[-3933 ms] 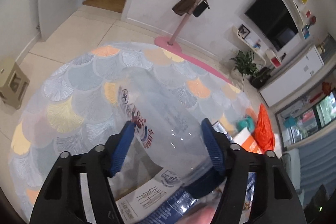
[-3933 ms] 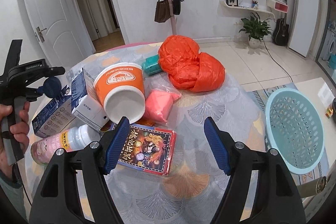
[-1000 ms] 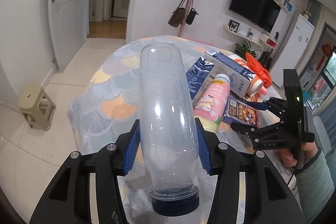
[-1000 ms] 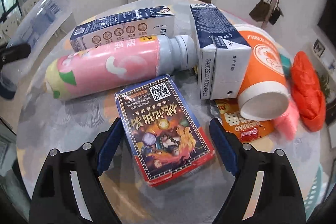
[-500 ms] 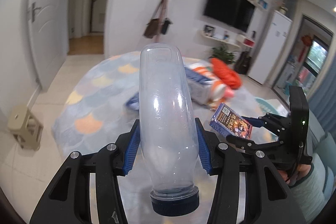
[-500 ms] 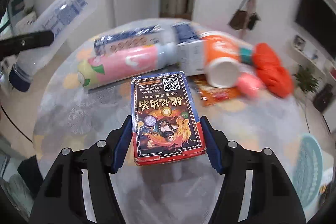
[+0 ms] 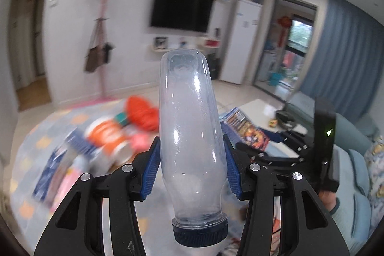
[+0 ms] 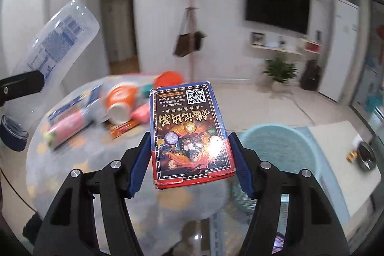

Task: Collect trash
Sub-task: 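Carry bottle and card box over the basket and open both tools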

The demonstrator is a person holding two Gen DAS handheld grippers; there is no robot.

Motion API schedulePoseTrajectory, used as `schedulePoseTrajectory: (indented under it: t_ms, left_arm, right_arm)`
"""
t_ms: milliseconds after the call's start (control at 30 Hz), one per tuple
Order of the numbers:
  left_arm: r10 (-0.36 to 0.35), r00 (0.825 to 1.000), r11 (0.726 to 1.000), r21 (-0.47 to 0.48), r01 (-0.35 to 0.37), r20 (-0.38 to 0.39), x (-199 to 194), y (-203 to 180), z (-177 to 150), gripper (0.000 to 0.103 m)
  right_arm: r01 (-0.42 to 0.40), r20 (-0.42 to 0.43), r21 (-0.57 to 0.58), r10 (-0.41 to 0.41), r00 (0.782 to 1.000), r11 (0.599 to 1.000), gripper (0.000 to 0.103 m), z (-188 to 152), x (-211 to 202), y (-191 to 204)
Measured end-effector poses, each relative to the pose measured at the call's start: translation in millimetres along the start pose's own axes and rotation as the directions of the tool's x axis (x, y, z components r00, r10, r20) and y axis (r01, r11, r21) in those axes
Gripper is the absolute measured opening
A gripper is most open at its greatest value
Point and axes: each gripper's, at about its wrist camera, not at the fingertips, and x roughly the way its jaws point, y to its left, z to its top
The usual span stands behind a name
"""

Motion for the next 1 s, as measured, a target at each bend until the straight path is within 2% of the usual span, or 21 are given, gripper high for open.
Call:
schedulePoseTrajectory:
  t_ms: [167, 267, 367, 467, 567, 733, 900, 1000]
  left_arm:
    - [-0.088, 0.996, 0.995, 0.052, 0.088, -0.003, 47, -47, 32, 0.047]
    - [-0.137, 0.990, 0.990, 0.043, 0.138, -0.014, 81, -64, 43, 0.047]
    - [-0.159, 0.987, 0.986, 0.034, 0.160, -0.034, 117, -76, 46, 0.047]
    - [-0.165, 0.982, 0.986, -0.006, 0.166, -0.086, 161, -78, 43, 0.047]
    - [-0.168, 0.971, 0.985, -0.058, 0.160, -0.171, 213, -70, 32, 0.047]
    - [-0.188, 0.939, 0.978, -0.142, 0.152, -0.289, 282, -48, 4, 0.048]
    - [-0.198, 0.915, 0.974, -0.177, 0.143, -0.353, 319, -36, -13, 0.048]
    - [-0.205, 0.910, 0.972, -0.187, 0.145, -0.360, 327, -33, -18, 0.050]
  right_arm:
    - [0.100, 0.017, 0.062, -0.101, 0.995, 0.993, 0.060, 11, -9, -55]
    - [0.139, 0.003, 0.103, -0.140, 0.990, 0.985, 0.060, 11, -3, -79]
    - [0.178, -0.042, 0.162, -0.173, 0.984, 0.971, 0.060, 9, 21, -103]
    - [0.195, -0.112, 0.243, -0.172, 0.979, 0.950, 0.060, 3, 49, -132]
    - [0.241, -0.200, 0.311, -0.184, 0.962, 0.919, 0.060, -8, 83, -155]
    - [0.320, -0.322, 0.373, -0.201, 0.925, 0.871, 0.061, -32, 132, -180]
    - [0.361, -0.395, 0.417, -0.192, 0.898, 0.834, 0.062, -49, 164, -197]
    - [0.373, -0.419, 0.442, -0.180, 0.890, 0.816, 0.062, -54, 171, -203]
